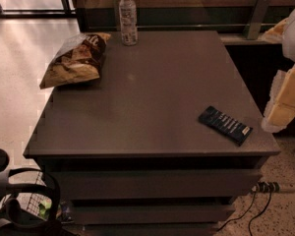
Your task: Move rxbar blueberry near brown chip bag
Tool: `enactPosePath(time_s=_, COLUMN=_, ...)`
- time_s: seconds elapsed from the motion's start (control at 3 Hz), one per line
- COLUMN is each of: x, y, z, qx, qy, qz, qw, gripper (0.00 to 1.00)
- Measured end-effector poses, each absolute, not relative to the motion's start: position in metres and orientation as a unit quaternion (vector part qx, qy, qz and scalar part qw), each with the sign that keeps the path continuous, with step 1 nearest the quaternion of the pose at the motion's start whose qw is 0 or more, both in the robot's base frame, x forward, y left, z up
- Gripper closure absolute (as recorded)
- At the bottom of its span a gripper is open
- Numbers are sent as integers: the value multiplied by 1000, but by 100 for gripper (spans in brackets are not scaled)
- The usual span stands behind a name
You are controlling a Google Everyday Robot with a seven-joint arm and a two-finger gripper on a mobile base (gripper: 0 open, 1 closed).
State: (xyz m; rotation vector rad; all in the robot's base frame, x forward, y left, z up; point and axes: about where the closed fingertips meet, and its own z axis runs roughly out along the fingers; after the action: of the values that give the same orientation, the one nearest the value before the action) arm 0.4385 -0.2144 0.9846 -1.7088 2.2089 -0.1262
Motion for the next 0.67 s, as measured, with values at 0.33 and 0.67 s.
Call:
enactPosePath(time_s=0.33, x=438, y=-214, z=985, qx=-602, qy=778, qz=-44, qw=172, gripper=0)
enactPosePath(time_s=0.67, x=437, y=-215, z=977, qx=-575, qy=792, qz=-37, qw=201, gripper=0)
